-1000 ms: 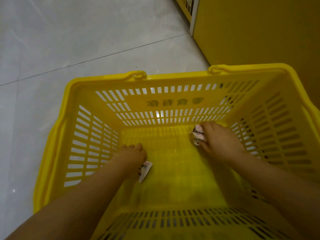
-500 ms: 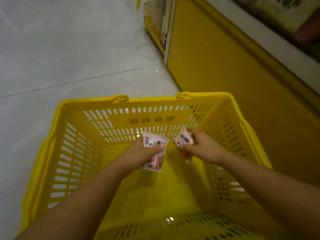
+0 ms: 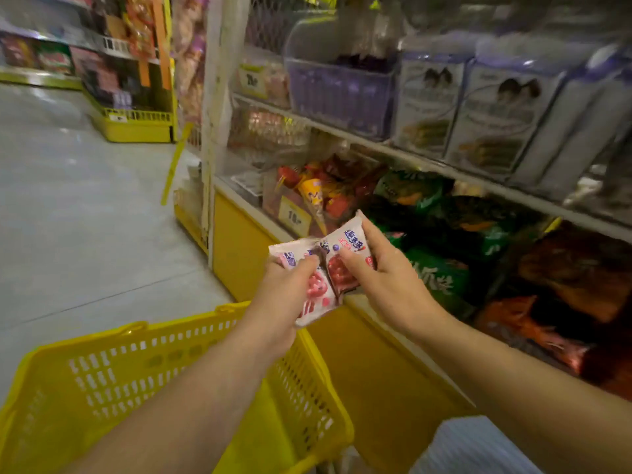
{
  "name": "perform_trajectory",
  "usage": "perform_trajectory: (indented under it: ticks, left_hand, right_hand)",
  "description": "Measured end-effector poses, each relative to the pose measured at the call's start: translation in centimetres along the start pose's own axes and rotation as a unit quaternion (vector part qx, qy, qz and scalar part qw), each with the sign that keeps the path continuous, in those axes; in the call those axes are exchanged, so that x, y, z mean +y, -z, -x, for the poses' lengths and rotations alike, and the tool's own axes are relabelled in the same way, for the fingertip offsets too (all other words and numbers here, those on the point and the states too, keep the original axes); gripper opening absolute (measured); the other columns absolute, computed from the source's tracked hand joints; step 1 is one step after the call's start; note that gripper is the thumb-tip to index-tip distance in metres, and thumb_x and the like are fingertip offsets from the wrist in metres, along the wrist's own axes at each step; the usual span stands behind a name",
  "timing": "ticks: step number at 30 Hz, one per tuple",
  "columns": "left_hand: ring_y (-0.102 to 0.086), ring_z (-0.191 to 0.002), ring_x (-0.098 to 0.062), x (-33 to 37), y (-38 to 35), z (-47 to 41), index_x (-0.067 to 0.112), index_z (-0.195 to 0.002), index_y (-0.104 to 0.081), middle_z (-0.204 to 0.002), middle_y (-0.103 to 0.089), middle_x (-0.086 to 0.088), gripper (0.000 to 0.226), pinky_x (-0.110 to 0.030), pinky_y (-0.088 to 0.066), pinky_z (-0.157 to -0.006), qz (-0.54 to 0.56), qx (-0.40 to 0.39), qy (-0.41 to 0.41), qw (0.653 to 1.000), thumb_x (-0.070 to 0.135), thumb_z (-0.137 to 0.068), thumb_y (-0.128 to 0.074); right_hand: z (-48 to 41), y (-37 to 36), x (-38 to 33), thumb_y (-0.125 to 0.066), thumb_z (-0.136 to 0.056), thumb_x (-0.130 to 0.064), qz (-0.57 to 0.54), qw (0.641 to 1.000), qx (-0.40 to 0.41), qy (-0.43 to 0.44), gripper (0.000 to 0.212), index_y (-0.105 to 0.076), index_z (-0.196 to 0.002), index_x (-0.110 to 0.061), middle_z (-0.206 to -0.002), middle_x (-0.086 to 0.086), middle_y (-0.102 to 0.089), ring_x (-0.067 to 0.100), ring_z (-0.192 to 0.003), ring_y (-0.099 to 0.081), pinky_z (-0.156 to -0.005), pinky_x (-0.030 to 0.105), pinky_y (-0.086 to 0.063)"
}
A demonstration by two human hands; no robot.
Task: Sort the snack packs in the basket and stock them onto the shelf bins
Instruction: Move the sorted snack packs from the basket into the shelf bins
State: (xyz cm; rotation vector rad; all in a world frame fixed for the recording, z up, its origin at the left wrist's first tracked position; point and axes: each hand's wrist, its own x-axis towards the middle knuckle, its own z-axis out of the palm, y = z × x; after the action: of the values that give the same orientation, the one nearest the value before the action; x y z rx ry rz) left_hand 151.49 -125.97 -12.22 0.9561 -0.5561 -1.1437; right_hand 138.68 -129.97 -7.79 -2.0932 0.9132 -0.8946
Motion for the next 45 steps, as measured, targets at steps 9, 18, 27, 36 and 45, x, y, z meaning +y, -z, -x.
perform_trajectory:
  ticks: [9,18,27,36,45]
  left_hand:
    - [-0.072,-0.090,-0.029,5.2,-13.1,5.6,0.017,-0.129,-0.042,-0.109,-0.069,-0.014,0.039,-0.051,-0.054,-0.086,-0.061,-0.144,-0.126,0.980,0.012,-0.093,-0.057]
    - [-0.071,-0.094,-0.023,7.3,-21.8,9.2,0.026,-0.113,-0.050,-0.104,-0.073,-0.002,0.024,-0.051,-0.051,-0.092,-0.056,-0.257,-0.165,0.951,0.017,-0.093,-0.059]
    - [-0.071,-0.094,-0.025,8.6,-26.9,11.1,0.022,-0.109,-0.052,-0.104,-0.072,-0.009,0.018,-0.051,-0.051,-0.093,-0.039,-0.294,-0.150,0.943,0.015,-0.093,-0.059]
    - [-0.072,-0.088,-0.026,9.4,-29.1,11.1,0.018,-0.105,-0.051,-0.096,-0.074,-0.010,0.014,-0.051,-0.054,-0.088,-0.022,-0.335,-0.150,0.930,0.012,-0.093,-0.057]
    - [-0.072,-0.089,-0.025,9.3,-28.9,9.6,0.019,-0.107,-0.051,-0.097,-0.074,-0.008,0.015,-0.047,-0.054,-0.087,-0.022,-0.348,-0.159,0.924,0.014,-0.094,-0.057]
  right_hand:
    - [5.6,14.9,-9.9,-0.053,-0.096,-0.031,0.156,0.986,0.045,0.043,0.070,-0.011,-0.152,-0.033,-0.139,-0.010,-0.048,0.008,-0.120,-0.053,-0.101,0.036,-0.046]
    - [13.2,29.0,-16.8,-0.068,-0.085,-0.022,0.300,0.943,0.141,0.011,0.058,-0.039,-0.134,-0.032,-0.114,-0.007,-0.064,0.004,-0.089,-0.067,-0.081,0.033,-0.057]
    - [14.8,38.0,-20.0,-0.060,-0.088,-0.026,0.592,0.775,0.163,-0.147,0.036,-0.055,-0.123,-0.028,-0.118,0.009,-0.059,0.025,-0.098,-0.055,-0.082,0.030,-0.044]
    - [7.7,37.9,-19.9,-0.064,-0.084,-0.044,0.690,0.653,0.033,-0.311,0.033,-0.056,-0.104,-0.018,-0.077,0.000,-0.050,0.018,-0.065,-0.051,-0.054,0.030,-0.046]
    - [6.2,38.5,-15.9,-0.056,-0.089,-0.033,0.665,0.673,0.025,-0.322,0.030,-0.060,-0.108,-0.010,-0.087,0.003,-0.057,0.024,-0.082,-0.057,-0.073,0.035,-0.050]
